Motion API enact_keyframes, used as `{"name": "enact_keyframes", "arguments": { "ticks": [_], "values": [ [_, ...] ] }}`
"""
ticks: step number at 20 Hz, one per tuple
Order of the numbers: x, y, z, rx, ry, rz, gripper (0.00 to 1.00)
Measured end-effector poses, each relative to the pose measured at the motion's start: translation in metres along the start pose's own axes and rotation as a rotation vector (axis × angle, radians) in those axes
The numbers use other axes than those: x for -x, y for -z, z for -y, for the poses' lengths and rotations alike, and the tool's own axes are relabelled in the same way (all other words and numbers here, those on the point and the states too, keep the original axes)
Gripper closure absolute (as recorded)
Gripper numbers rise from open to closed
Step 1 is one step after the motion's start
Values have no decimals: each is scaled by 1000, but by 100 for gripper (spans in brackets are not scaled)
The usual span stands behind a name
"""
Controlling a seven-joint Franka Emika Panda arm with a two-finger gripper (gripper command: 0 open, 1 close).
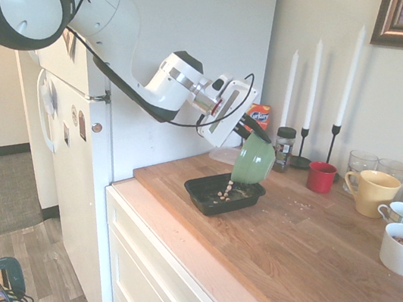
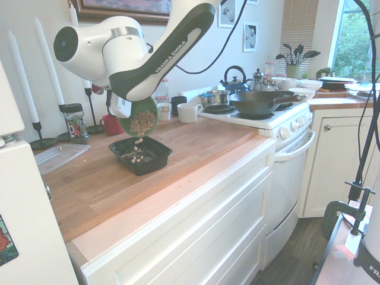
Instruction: Pour the cereal into the box
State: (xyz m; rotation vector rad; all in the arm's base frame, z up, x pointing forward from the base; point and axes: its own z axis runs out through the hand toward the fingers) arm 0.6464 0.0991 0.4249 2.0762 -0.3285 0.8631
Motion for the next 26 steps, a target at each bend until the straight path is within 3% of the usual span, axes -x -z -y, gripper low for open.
{"name": "enact_keyframes", "arguments": {
  "ticks": [13,26],
  "values": [
    [2,12,15,50,49,-208,100],
    [37,9,21,108,0,-292,100]
  ]
}}
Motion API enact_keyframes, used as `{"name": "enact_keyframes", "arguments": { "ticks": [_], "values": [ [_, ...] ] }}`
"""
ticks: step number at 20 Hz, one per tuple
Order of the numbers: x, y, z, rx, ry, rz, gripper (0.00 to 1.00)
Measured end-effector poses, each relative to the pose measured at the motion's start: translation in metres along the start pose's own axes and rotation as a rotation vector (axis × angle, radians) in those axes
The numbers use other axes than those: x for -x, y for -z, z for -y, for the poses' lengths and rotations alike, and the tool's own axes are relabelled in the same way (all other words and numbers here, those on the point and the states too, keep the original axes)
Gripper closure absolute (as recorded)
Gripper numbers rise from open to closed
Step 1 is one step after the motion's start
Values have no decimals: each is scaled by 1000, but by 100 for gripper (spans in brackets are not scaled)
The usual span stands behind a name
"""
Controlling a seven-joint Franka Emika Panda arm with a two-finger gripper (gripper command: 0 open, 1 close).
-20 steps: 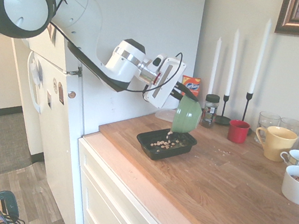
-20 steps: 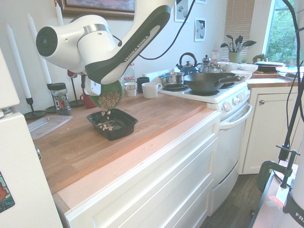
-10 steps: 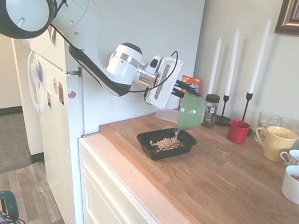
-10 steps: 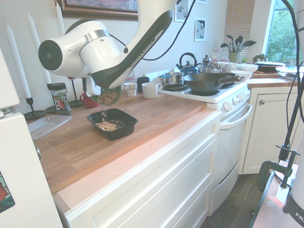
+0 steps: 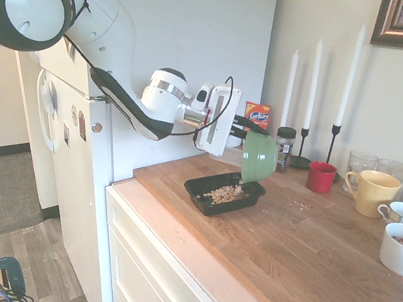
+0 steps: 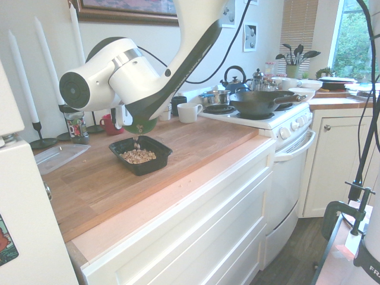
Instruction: Pour the cereal into the box
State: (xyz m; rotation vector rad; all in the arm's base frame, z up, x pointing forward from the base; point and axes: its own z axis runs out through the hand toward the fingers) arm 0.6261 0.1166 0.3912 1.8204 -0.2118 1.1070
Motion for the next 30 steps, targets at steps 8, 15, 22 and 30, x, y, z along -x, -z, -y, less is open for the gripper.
{"name": "enact_keyframes", "arguments": {
  "ticks": [8,15,22,30],
  "values": [
    [-1,26,-7,78,8,-43,100],
    [5,22,-12,87,-14,37,100],
    [-65,-3,-47,-50,-232,406,100],
    [-85,-140,-131,-312,-404,838,100]
  ]
}}
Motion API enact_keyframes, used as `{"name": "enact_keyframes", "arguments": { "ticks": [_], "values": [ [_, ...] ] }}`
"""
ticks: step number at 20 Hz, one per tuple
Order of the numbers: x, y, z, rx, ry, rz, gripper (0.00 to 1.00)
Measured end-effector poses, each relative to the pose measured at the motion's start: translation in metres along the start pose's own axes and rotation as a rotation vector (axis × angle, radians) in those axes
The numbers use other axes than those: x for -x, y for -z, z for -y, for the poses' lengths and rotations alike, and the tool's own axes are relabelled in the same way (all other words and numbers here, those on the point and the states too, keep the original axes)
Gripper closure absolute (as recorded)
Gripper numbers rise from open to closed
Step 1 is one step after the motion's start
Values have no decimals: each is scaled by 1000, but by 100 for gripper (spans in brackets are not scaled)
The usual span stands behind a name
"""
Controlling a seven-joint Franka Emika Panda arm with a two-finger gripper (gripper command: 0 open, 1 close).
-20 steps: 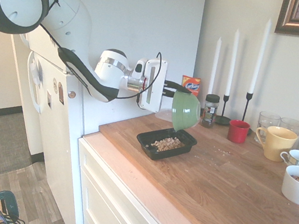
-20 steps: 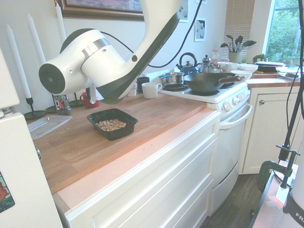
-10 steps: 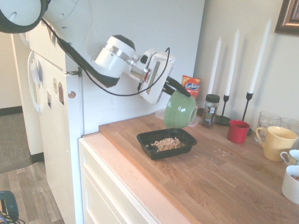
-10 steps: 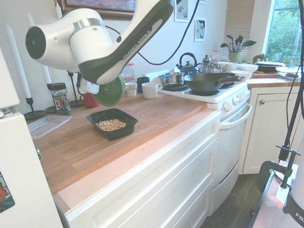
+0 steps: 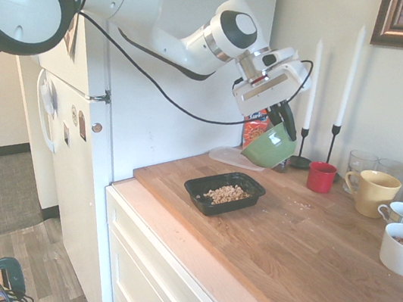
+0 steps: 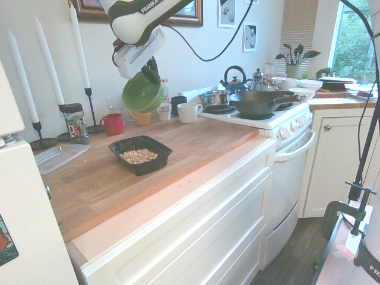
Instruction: Pour the cereal into the box
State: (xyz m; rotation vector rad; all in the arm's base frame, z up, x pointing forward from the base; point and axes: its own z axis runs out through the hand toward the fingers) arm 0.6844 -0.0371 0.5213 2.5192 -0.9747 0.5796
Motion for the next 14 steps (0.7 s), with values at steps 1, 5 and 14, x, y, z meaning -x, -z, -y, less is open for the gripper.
{"name": "enact_keyframes", "arguments": {
  "ticks": [1,5,14],
  "values": [
    [-8,-9,-5,-34,-11,56,100],
    [-32,-47,-27,-160,-69,281,100],
    [-66,-137,-105,-289,-287,563,100]
  ]
}}
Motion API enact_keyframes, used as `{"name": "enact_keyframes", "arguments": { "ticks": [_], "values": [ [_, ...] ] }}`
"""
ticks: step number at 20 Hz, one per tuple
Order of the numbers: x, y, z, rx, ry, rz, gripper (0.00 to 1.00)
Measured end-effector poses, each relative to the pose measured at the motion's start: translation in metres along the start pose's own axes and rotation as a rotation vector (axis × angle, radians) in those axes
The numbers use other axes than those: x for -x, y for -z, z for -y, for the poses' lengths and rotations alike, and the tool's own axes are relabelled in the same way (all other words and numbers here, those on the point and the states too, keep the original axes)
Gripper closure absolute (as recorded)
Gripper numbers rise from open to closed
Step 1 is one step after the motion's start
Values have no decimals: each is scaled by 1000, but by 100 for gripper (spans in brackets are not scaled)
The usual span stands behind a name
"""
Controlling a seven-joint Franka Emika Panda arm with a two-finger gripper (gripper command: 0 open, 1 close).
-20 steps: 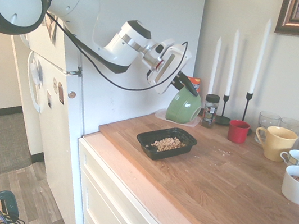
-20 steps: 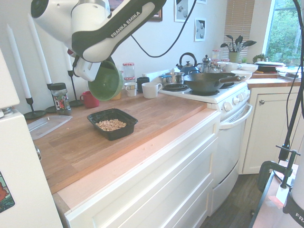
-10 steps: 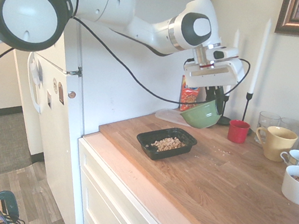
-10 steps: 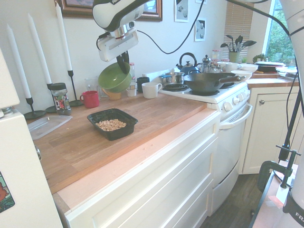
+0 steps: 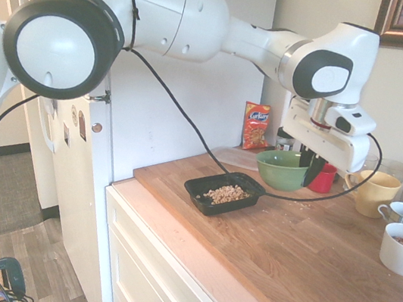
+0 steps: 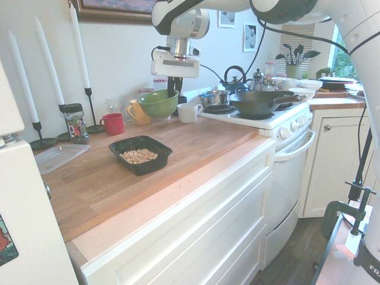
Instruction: Pour the cereal into the box
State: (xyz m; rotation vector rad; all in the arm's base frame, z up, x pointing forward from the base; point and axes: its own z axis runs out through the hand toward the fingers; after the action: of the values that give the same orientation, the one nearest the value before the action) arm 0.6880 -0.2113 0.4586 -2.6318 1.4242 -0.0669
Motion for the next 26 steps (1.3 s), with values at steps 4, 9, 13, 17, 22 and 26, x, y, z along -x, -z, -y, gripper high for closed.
{"name": "enact_keyframes", "arguments": {
  "ticks": [4,9,13,17,22,26],
  "values": [
    [-20,-29,-17,5,-46,25,100],
    [-45,-61,-37,11,-97,46,100],
    [-65,-79,-51,16,-127,52,100],
    [-75,-93,-57,15,-145,60,100],
    [-80,-98,-62,5,-168,61,0],
    [-83,-98,-65,-6,-177,52,0]
  ]
}}
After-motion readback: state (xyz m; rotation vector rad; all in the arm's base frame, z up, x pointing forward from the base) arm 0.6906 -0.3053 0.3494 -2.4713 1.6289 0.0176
